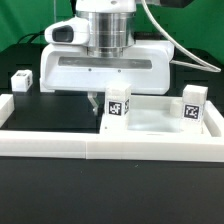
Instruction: Assemble square table
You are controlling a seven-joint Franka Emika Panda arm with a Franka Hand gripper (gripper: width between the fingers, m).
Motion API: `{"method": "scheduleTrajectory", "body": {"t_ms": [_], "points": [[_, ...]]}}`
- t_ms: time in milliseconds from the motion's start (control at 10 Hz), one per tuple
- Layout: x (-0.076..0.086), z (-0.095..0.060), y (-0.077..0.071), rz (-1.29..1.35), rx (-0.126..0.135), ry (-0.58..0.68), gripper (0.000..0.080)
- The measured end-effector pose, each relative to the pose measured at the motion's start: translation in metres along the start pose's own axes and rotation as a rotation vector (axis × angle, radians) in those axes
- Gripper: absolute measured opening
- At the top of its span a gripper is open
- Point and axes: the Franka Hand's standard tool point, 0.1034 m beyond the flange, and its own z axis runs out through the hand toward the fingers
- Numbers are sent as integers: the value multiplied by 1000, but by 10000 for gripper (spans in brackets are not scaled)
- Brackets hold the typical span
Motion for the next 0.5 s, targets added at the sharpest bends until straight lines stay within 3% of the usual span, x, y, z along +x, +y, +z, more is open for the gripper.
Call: {"method": "scheduleTrajectory", "body": {"t_ms": [200, 300, 400, 500], "points": [[-4, -1, 16, -136, 2, -10, 57], [-1, -2, 16, -290, -15, 3, 57], [5, -2, 10, -379, -47, 35, 57], [4, -1, 10, -413, -50, 34, 57]]}}
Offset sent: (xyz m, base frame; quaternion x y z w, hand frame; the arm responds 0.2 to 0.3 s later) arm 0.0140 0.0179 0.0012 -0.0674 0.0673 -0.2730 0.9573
